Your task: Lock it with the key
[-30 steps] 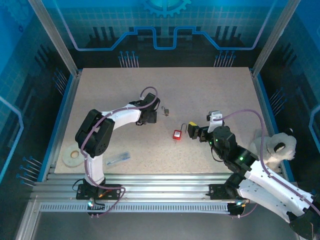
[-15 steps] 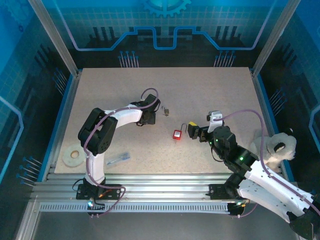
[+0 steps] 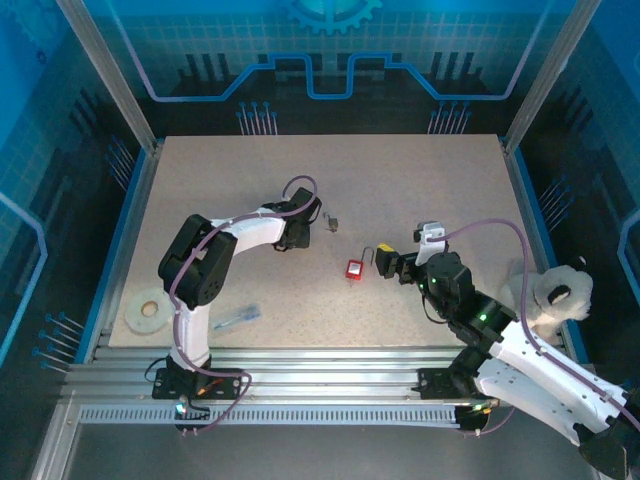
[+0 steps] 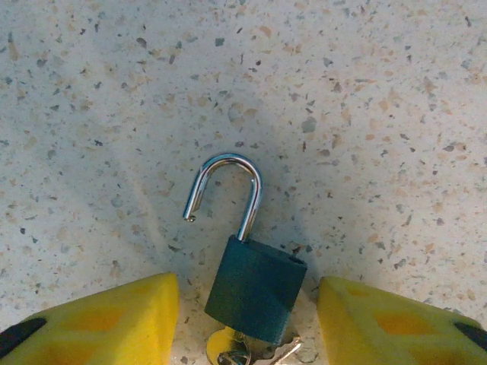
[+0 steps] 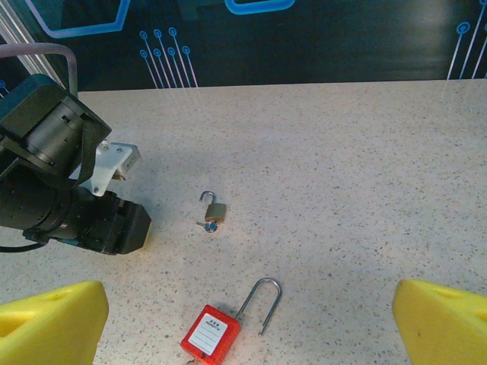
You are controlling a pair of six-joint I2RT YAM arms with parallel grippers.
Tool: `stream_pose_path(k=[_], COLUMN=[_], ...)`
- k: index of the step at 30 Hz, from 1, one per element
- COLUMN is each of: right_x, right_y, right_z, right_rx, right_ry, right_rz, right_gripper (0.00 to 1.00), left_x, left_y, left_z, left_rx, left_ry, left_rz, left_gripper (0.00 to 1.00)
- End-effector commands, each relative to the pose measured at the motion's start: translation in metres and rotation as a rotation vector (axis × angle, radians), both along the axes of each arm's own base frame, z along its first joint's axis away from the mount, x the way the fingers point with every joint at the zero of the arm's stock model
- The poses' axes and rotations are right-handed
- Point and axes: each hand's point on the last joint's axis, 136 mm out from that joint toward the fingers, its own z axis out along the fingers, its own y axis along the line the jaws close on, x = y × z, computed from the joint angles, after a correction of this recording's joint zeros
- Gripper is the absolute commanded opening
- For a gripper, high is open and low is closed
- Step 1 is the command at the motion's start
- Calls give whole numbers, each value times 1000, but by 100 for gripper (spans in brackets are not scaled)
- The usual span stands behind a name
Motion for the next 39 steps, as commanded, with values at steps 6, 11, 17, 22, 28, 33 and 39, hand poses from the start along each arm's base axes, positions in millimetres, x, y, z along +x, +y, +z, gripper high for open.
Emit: stream_pose_path(k=[6, 11, 17, 22, 28, 33, 39], right_x=[-1, -1, -1, -1, 0, -1, 0], right_y=[2, 2, 2, 2, 2, 2, 3], right_z=[6, 6, 5, 4, 3, 3, 2], right_rx=[30, 31, 31, 32, 24, 25, 23], right_ry=[-20, -21, -20, -18, -17, -16, -15], right_rz=[0, 0, 1, 4, -1, 1, 4], right_gripper=[97, 96, 97, 96, 97, 97, 97], left_x=[6, 5, 5, 2, 0, -4, -8], left_y=[4, 5, 9, 12, 13, 16, 18], left_z=[-14, -17, -19, -22, -27, -28, -30], left_rx=[19, 20, 30, 42, 39, 49, 51], left_ry=[14, 20, 21, 29, 39, 44, 54], left_rz=[12, 16, 22, 24, 29, 30, 30], left_gripper=[46, 43, 37, 34, 25, 18, 0])
